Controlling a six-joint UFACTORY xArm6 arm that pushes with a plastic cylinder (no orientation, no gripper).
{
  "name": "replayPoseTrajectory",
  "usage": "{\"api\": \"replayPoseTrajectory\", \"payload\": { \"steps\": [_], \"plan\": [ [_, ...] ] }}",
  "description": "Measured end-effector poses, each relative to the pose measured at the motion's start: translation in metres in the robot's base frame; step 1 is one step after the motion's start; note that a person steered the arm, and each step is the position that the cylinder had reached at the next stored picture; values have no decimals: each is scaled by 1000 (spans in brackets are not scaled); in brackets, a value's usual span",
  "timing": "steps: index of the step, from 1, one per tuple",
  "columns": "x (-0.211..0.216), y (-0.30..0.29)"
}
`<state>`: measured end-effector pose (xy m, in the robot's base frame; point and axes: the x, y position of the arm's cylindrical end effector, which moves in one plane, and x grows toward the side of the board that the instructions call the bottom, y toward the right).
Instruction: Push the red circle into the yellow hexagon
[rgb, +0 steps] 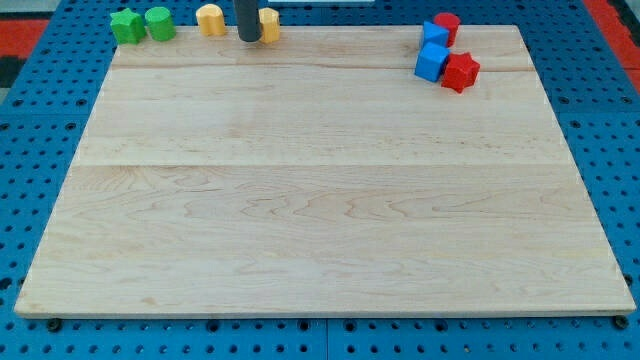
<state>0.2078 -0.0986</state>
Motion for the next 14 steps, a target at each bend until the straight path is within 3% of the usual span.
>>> {"api": "replayPoseTrajectory", "payload": {
  "steps": [2,3,5,6,7,8,9,10,11,12,13,14],
  "plan": [
    [15,9],
    [37,59],
    [-13,136],
    [-16,158],
    [25,149],
    [81,98],
    [168,112],
    [216,185],
    [210,305],
    [177,421],
    [114,444],
    [-17,406]
  ]
}}
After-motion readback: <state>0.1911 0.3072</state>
